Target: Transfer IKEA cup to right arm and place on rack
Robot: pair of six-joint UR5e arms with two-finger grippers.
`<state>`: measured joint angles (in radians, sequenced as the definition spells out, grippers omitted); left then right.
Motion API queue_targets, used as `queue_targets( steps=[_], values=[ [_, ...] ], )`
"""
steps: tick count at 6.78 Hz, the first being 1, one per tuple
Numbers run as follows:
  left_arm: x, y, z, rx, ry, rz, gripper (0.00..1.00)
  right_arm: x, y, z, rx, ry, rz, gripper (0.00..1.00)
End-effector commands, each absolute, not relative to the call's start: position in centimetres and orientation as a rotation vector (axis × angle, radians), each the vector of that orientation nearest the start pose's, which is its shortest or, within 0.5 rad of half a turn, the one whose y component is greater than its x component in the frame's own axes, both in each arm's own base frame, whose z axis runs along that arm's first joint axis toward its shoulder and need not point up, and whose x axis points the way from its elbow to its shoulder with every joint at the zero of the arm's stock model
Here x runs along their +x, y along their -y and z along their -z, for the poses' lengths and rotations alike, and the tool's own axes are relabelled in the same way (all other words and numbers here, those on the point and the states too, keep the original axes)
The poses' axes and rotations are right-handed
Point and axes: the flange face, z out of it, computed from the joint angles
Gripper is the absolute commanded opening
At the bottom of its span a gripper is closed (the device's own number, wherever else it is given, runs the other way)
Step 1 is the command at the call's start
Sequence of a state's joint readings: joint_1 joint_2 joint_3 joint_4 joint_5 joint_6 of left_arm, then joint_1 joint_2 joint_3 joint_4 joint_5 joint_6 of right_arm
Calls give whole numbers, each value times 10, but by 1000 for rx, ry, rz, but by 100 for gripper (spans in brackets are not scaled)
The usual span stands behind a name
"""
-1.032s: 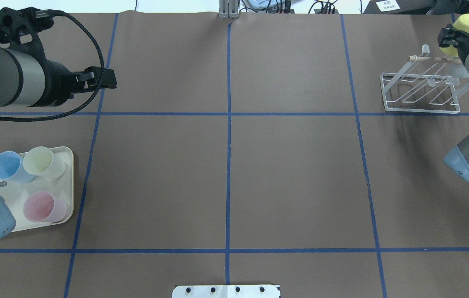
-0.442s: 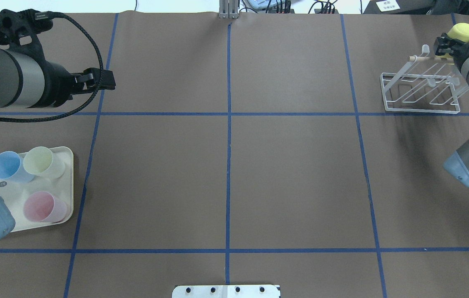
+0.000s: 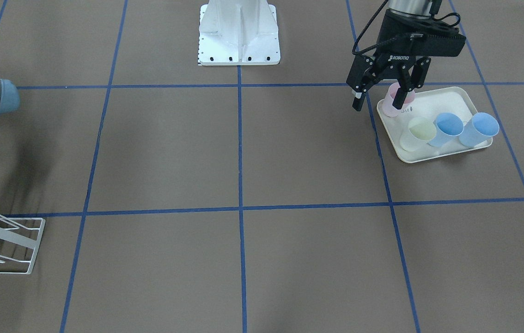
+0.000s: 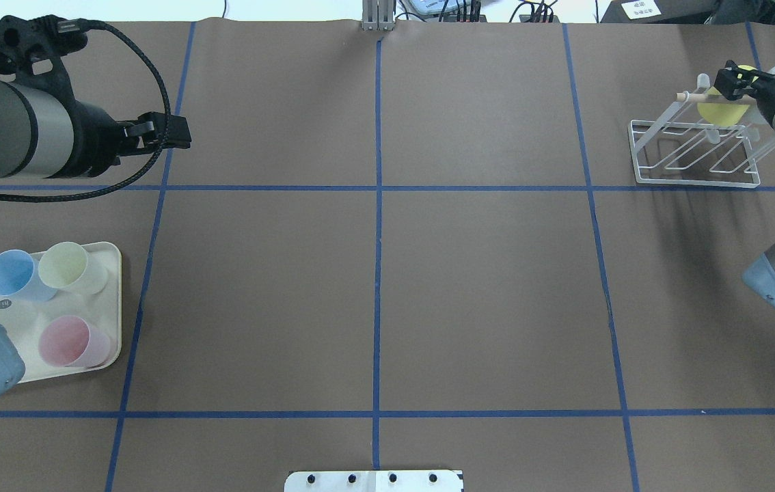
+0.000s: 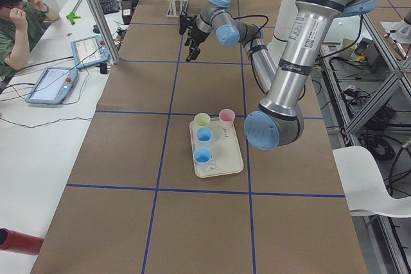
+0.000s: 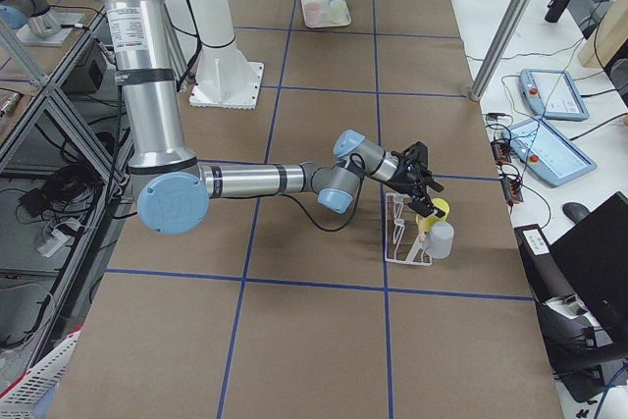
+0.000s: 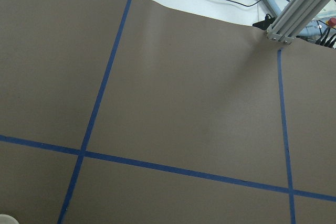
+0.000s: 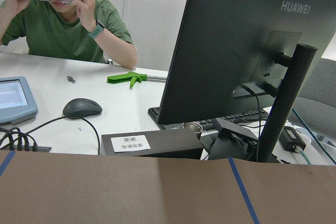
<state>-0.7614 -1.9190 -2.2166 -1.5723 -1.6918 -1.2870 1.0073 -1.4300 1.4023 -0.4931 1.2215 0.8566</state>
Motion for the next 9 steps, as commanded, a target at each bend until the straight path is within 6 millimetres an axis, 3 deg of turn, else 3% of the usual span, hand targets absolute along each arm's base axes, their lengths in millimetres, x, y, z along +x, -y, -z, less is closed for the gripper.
queue_targets(
  steps=[1,3,4,5,6,8,9],
  values=[
    [271,428,-203,396,-928,371,100,-145,596,-518,1039,503,-481,100],
    [240,426,-258,335,-848,288,100,-115,590,-449,1040,662,-531,100],
    [228,411,-301,273,-791,204,100,-112,576,-398,1002,699,-552,100],
    [219,394,-342,181,-751,154,100,-109,550,-338,922,790,-576,100],
    [212,373,-373,75,-747,128,100,-113,527,-301,844,908,-615,100],
    [204,355,-399,6,-787,273,100,-182,510,-261,702,1131,-695,100],
    [205,344,-418,-4,-828,314,100,-206,504,-244,646,1206,-721,100]
  ],
)
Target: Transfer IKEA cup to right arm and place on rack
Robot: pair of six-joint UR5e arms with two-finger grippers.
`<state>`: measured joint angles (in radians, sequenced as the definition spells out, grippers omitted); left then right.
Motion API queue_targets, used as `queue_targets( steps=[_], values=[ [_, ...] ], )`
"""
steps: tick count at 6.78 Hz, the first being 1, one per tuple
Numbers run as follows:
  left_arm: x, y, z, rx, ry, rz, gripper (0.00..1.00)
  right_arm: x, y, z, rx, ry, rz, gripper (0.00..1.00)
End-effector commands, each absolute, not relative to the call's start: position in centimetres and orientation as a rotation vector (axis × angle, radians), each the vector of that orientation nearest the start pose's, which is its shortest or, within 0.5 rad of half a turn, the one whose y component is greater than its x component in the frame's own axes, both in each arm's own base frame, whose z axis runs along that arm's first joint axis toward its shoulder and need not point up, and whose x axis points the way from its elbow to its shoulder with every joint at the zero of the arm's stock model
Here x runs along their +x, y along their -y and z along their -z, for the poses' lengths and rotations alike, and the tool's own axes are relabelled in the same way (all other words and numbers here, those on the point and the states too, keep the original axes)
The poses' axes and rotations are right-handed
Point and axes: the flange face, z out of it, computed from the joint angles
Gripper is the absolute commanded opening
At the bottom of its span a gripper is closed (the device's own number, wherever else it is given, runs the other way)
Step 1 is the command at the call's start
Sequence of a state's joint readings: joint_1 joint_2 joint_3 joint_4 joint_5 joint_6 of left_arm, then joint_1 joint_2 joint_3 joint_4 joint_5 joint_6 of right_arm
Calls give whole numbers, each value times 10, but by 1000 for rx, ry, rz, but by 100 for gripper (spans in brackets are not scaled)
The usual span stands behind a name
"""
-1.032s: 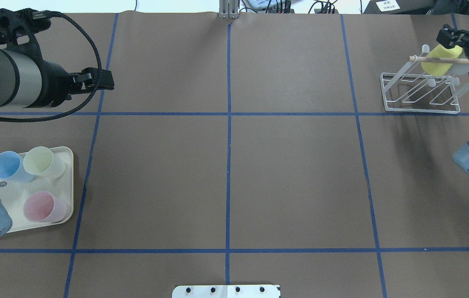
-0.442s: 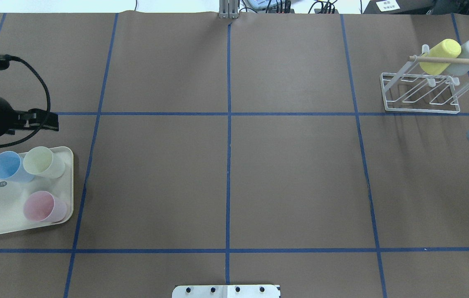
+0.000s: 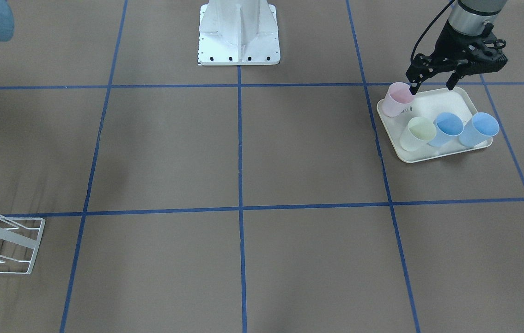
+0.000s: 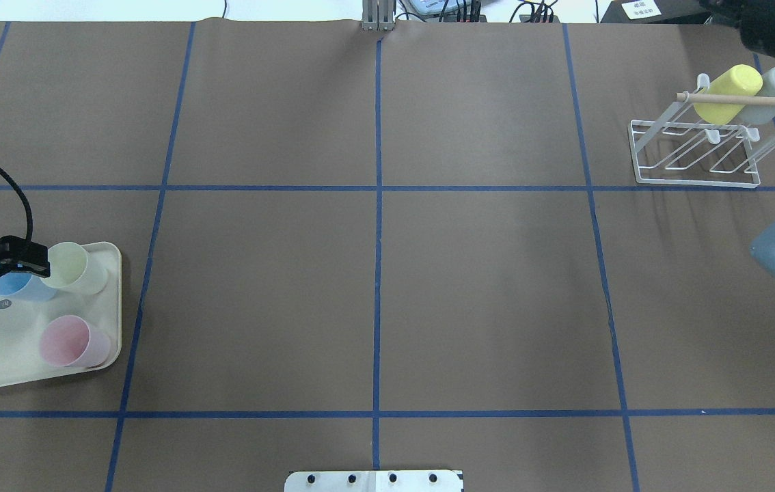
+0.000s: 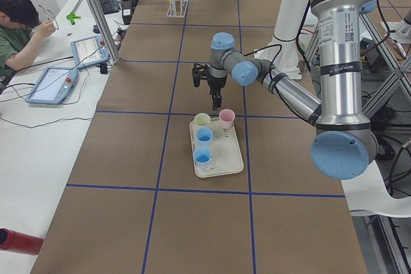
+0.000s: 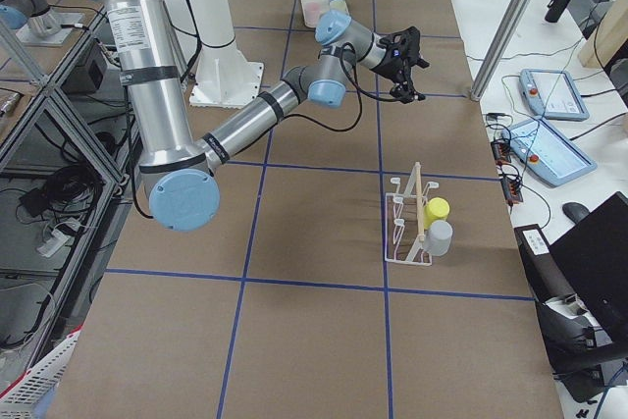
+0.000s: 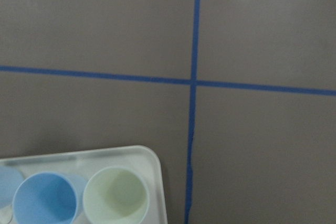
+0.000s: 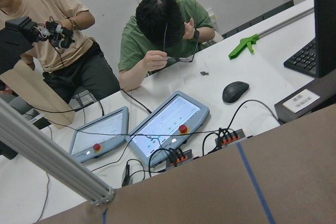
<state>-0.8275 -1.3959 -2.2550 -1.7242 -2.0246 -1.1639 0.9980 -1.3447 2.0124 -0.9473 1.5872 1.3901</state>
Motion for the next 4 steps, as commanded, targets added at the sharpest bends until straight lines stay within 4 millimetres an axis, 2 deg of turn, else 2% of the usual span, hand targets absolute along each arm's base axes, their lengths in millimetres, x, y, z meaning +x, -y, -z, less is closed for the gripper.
queue_targets(
  steps=[1,2,4],
  values=[
    [231,330,-432,-51,-849,335,100,-224,498,-230,582,1281,-764,100],
    [250,319,-441,-68,-837,322,100,-242,490,-217,540,1358,-773,100],
    [261,314,-463,-87,-805,296,100,-256,481,-214,519,1409,-759,100]
  ],
)
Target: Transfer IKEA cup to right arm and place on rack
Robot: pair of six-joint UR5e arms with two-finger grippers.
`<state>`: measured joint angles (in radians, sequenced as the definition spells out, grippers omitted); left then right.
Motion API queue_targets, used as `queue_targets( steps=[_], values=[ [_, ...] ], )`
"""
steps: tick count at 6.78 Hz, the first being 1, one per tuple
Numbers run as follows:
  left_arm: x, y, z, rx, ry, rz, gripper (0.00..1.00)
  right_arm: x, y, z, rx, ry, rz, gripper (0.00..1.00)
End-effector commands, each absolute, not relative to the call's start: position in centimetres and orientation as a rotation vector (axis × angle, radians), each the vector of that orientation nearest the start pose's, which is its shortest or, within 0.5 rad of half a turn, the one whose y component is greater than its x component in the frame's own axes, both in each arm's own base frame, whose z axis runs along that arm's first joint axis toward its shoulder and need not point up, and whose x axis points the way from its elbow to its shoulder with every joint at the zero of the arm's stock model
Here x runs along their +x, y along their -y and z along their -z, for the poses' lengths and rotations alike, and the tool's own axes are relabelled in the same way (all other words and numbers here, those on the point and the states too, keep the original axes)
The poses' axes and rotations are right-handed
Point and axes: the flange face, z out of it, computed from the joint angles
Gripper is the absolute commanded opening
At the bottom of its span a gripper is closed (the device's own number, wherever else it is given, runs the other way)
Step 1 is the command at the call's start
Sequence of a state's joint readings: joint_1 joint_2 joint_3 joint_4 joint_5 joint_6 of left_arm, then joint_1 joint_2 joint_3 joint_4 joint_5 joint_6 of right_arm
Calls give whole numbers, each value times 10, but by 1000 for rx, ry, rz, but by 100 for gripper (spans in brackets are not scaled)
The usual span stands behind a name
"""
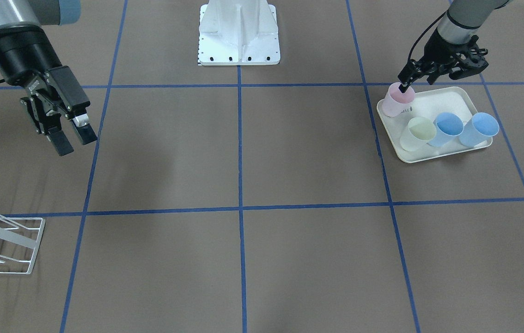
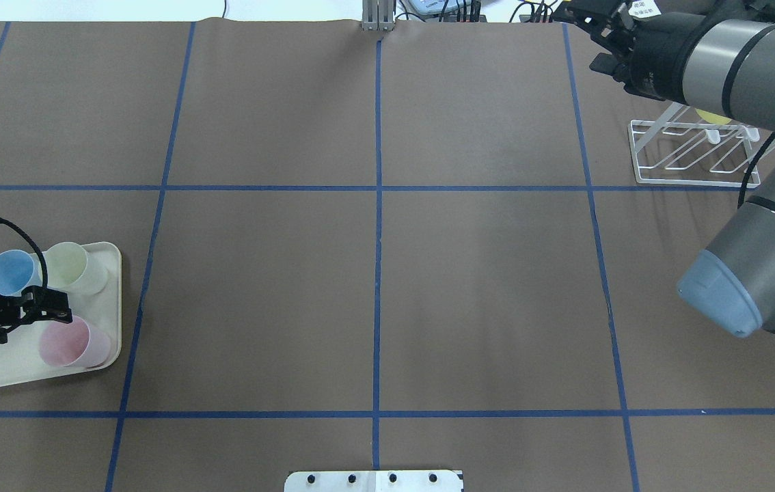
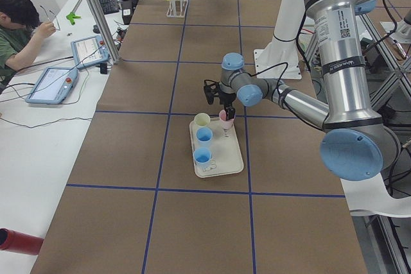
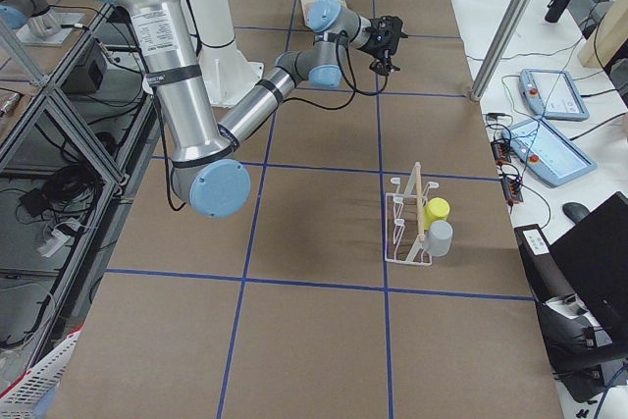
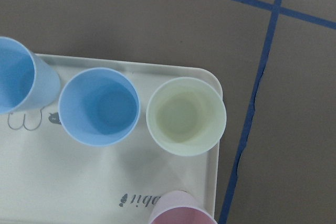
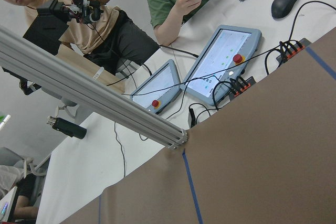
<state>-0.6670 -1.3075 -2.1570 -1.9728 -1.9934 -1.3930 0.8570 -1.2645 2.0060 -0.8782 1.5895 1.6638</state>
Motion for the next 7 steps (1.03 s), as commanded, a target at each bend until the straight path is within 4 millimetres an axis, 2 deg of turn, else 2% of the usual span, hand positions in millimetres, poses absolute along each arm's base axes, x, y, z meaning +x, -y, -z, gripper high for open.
queue_targets(
  steps=[1,2,5,6,7],
  values=[
    [256,307,-487,-87,-799,276,100,-257,479,-213,512,1416,-758,100],
    [253,303,-505,-85,-816,265,100,-260,476,-211,507,1421,-755,100],
    [262,297,-504,-97,-827,240,99,-260,475,-210,505,1424,-747,100],
    [267,294,-504,-103,-827,228,95,-259,475,-211,504,1423,-747,100],
    [271,291,-503,-106,-827,218,59,-260,475,-211,502,1424,-745,100]
  ],
)
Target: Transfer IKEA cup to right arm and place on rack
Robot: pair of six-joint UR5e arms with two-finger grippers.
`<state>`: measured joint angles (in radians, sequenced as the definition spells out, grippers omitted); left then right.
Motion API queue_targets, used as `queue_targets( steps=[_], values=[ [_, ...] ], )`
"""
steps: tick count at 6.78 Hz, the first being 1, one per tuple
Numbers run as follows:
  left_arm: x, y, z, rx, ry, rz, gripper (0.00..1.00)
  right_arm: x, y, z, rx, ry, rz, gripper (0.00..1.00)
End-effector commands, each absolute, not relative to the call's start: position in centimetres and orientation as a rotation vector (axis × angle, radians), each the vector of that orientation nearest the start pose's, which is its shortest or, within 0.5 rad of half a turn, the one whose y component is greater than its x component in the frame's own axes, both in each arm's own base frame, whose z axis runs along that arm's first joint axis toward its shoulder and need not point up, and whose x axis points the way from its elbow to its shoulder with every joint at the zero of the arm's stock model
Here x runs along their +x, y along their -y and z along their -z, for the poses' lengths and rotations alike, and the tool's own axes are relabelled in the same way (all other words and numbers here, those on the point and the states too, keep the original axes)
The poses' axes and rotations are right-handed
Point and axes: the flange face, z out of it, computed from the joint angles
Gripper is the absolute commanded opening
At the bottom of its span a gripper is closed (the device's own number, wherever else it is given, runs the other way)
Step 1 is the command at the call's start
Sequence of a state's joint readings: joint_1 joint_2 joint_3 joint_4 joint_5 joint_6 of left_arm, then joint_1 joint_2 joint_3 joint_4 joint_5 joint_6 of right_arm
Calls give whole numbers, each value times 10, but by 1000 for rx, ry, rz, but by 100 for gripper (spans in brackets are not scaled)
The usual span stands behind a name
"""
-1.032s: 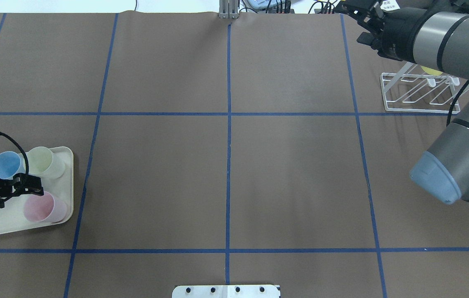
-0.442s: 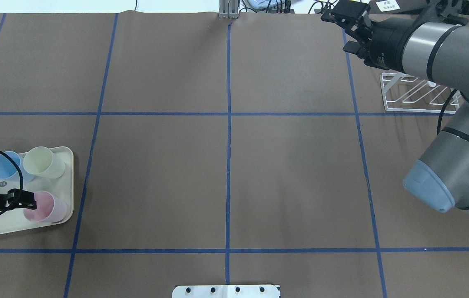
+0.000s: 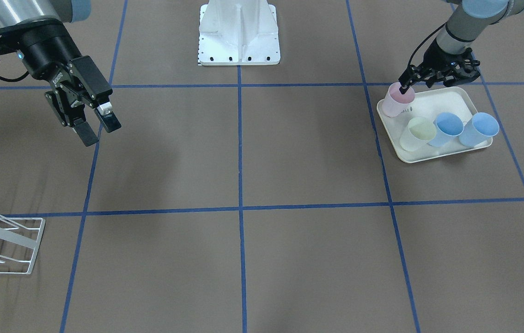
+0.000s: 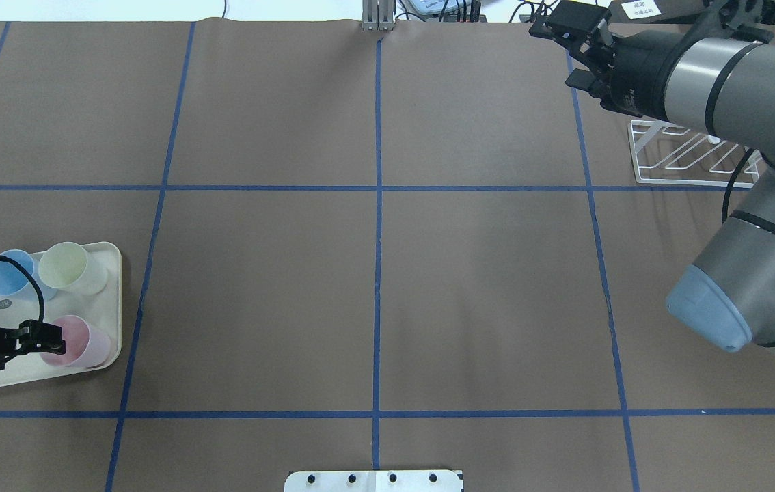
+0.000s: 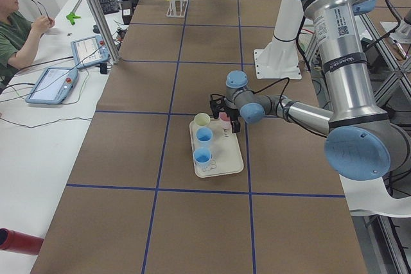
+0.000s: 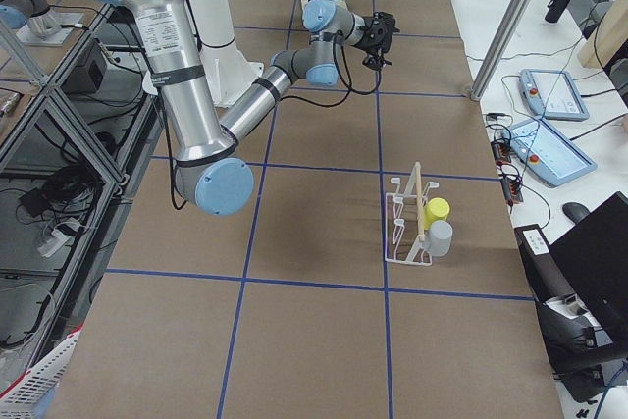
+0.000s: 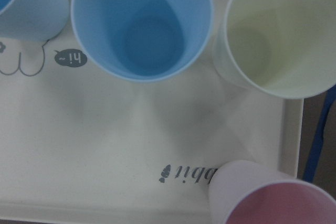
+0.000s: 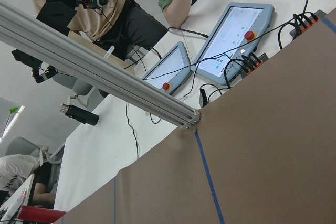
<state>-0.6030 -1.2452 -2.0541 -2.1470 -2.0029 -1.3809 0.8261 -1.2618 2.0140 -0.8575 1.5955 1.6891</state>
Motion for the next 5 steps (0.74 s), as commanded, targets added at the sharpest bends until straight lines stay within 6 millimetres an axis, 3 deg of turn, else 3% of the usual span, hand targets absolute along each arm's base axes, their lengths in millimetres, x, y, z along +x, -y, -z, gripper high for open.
queue_targets(
  steps=[1,2,4,5],
  values=[
    [274,290,-501,-107,-831,210,20,-259,475,-211,503,1425,-745,100],
    [274,289,-501,-107,-831,210,0,-260,474,-212,501,1424,-744,100],
    [266,287,-483,-168,-867,265,0,-263,472,-210,496,1430,-738,100],
    [235,292,-467,-225,-917,308,0,-266,470,-209,497,1447,-728,100]
  ],
)
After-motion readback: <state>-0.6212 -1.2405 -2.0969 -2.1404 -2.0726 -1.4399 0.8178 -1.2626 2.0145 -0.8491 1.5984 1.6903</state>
